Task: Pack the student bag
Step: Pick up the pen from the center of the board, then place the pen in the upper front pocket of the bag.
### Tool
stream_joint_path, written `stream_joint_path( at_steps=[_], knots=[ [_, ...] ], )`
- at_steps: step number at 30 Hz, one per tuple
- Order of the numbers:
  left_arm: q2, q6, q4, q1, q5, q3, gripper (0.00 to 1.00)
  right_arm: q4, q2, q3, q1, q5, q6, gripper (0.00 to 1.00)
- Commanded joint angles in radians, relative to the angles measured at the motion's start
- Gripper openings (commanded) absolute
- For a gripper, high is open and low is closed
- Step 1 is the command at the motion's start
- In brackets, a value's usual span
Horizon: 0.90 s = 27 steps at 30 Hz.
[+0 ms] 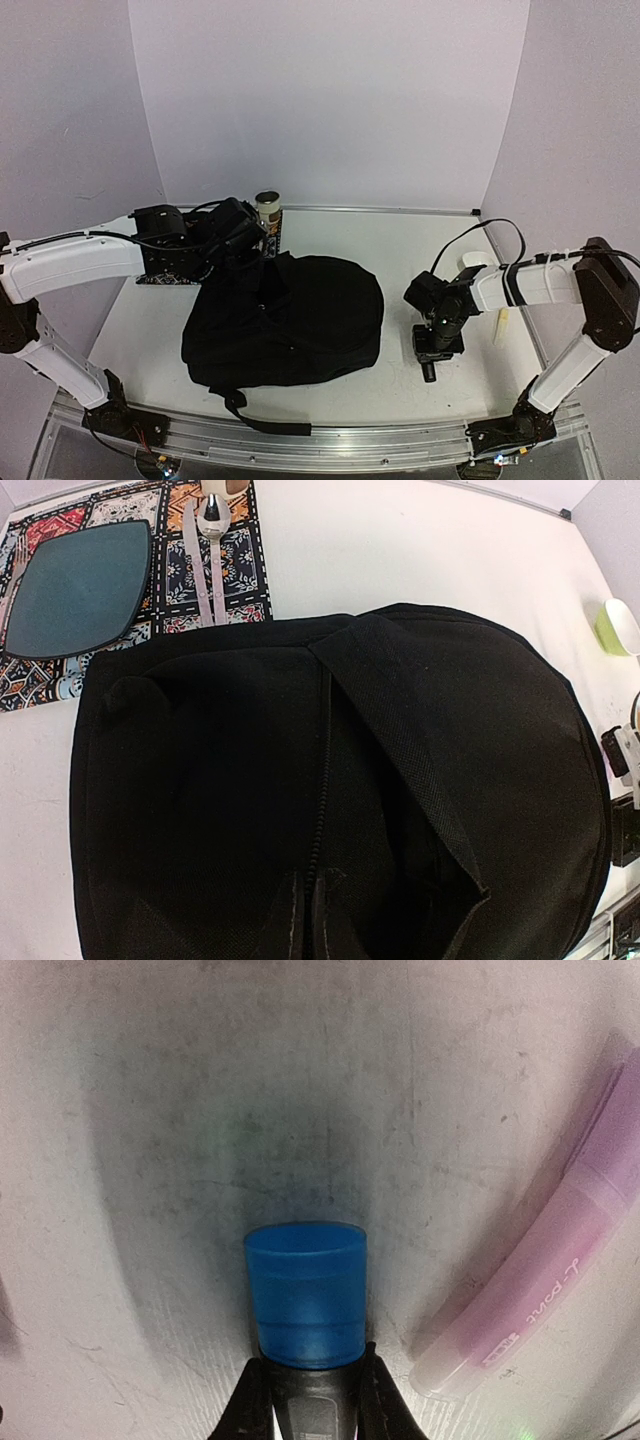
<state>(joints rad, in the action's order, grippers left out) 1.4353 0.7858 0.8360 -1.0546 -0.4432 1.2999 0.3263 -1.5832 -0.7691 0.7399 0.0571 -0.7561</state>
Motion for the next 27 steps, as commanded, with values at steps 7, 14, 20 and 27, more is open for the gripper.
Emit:
stream_joint_path(
  at_steps=[7, 14, 20, 27],
  knots=[
    [-0.038, 0.004, -0.038, 0.008, -0.047, 0.010, 0.00, 0.081, 0.105, -0.114, -0.004, -0.045, 0.026, 0.00],
    [-0.037, 0.008, -0.064, 0.008, -0.042, 0.001, 0.00, 0.106, 0.206, -0.302, -0.005, -0.088, 0.027, 0.00],
    [-0.041, 0.015, -0.102, 0.008, -0.017, -0.016, 0.00, 0.052, 0.212, -0.447, 0.000, -0.161, 0.010, 0.00],
    [-0.053, 0.039, -0.154, 0.008, 0.026, -0.050, 0.00, -0.237, 0.165, -0.475, 0.061, -0.286, -0.140, 0.00]
  ],
)
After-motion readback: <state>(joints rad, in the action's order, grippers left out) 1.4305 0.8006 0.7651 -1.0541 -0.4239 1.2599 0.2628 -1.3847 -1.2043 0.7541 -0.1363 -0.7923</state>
